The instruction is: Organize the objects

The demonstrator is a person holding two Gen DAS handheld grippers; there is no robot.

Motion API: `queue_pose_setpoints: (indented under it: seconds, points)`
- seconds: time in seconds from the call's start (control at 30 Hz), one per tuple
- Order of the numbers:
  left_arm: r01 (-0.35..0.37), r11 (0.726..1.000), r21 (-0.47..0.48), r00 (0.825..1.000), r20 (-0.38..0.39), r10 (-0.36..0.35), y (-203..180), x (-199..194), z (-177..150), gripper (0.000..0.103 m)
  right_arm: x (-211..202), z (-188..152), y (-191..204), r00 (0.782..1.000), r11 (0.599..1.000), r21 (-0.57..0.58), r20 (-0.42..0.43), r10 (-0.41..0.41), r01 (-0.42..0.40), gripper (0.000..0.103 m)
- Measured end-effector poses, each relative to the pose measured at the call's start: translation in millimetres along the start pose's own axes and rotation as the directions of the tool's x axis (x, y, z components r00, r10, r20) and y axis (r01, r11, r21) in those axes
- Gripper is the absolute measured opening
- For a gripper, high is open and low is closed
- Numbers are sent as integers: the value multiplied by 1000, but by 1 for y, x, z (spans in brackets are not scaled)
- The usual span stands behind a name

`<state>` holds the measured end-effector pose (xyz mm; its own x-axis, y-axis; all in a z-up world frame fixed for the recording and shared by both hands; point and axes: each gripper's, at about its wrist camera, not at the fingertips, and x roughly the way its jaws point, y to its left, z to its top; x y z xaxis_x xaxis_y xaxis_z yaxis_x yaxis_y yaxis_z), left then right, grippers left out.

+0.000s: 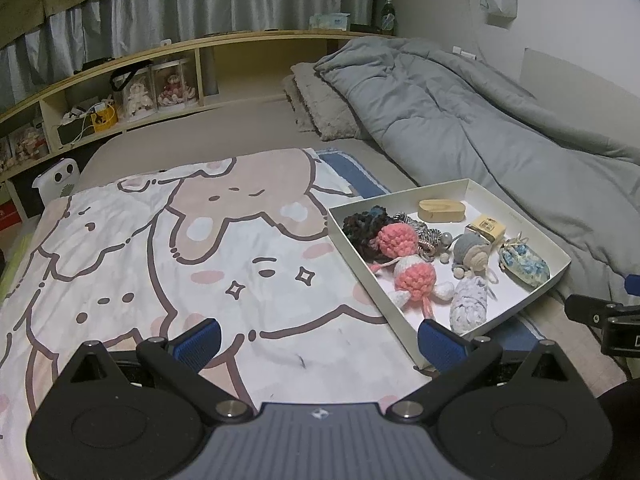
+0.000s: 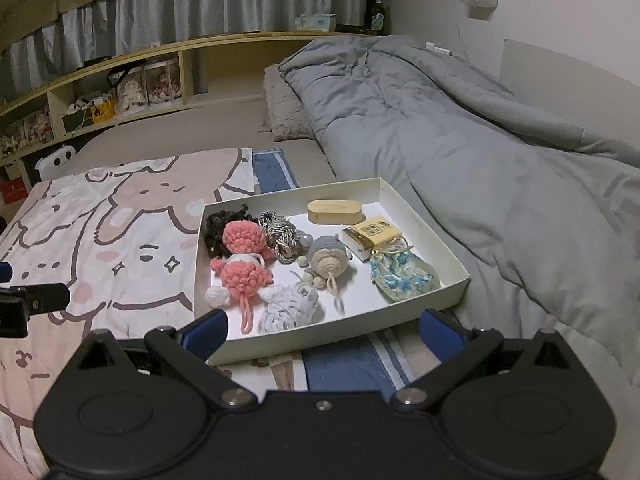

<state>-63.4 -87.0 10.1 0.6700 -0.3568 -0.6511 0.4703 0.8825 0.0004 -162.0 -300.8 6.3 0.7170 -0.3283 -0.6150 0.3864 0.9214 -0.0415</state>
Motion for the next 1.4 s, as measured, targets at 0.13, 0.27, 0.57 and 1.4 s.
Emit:
queue_pose_setpoints:
  seconds: [0.13,0.27,0.57,1.4]
  points:
    - [-3,1000,1,1000,-2,3,0,0,0,103,0,1,1,1000,1000,-8,0,-7,7,103]
    - [-4,1000,1,1000,-3,4,-1,0,-1,103,1,1,1,1000,1000,-7,-7,-5,5,103]
    - [-9,1000,-8,1000,-1,9,-2,0,-4,103,2,1,-1,1000,1000,4,-14,4,-3,103]
    - [-15,1000,-26,1000,-4,15,2,0,-3,103,3,1,2,1000,1000,0,-25,6,-6,103]
